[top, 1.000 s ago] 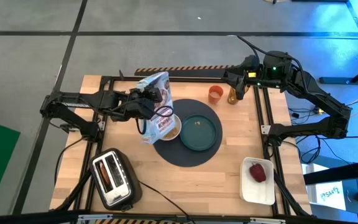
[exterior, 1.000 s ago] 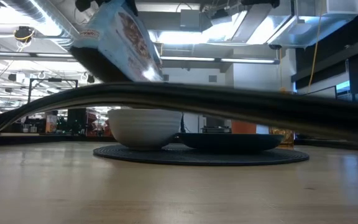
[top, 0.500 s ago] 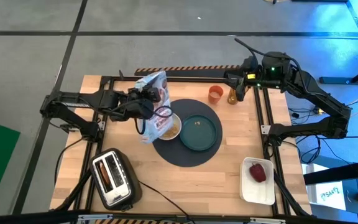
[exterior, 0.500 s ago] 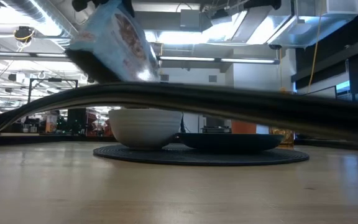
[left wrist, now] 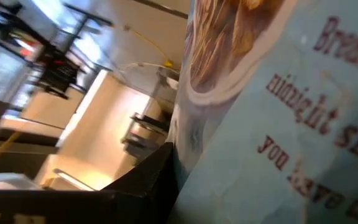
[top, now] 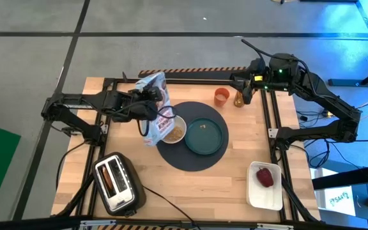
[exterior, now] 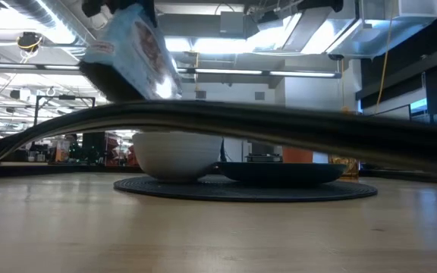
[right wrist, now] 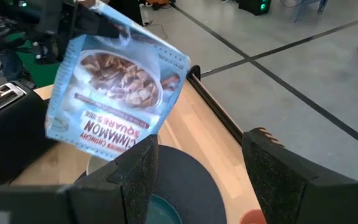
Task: Arrange a breakfast setting
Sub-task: Pour the cereals from the blue cereal box into the white bowl on the blue table mat
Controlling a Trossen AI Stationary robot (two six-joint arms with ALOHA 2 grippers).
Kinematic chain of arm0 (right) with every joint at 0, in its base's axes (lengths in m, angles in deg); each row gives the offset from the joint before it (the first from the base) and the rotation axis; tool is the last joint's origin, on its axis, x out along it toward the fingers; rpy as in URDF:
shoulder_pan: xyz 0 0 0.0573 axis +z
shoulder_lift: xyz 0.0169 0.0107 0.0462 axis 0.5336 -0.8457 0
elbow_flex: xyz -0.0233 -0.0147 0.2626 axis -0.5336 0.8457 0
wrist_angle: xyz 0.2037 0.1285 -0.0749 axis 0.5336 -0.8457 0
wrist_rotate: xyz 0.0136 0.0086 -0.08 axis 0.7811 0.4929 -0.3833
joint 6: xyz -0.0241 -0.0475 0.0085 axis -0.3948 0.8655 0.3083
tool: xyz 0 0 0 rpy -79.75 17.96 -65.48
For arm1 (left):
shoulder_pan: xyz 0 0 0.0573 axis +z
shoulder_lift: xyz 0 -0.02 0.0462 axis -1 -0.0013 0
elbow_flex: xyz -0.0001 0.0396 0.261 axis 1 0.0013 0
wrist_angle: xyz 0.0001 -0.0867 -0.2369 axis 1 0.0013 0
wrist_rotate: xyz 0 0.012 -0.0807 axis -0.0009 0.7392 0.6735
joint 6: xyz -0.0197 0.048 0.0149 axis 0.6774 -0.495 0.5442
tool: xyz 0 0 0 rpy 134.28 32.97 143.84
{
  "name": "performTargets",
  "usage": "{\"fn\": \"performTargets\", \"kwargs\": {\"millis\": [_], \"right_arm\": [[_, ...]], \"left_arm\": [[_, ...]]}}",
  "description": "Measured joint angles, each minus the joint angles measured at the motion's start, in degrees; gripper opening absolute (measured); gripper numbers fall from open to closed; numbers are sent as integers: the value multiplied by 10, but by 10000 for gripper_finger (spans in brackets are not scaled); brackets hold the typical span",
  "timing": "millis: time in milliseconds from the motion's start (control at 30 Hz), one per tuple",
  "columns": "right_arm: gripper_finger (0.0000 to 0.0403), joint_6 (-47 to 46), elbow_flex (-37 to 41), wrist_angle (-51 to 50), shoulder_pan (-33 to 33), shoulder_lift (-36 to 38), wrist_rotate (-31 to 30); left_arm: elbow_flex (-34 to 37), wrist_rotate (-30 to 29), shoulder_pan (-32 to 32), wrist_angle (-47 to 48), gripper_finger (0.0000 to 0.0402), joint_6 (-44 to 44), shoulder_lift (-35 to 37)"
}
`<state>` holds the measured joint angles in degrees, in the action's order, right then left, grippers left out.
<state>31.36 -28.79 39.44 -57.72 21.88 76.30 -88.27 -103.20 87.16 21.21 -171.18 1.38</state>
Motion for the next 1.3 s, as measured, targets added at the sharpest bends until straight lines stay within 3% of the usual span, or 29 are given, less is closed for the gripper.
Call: {"fn": "performTargets", "kwargs": {"millis": [567, 800, 1100, 1300], "right_arm": [[225, -3, 0, 6, 0, 0, 3], [225, -5, 0, 4, 0, 0, 9], [225, -5, 0, 13, 0, 0, 9], [225, -13, 0, 26, 0, 0, 14]], "left_arm": [[0, -5, 0, 41, 139, 122, 4], [0, 7, 0, 117, 139, 258, 9], [0, 112, 12, 205, 139, 499, 41], [1, 194, 25, 202, 139, 618, 82]]}}
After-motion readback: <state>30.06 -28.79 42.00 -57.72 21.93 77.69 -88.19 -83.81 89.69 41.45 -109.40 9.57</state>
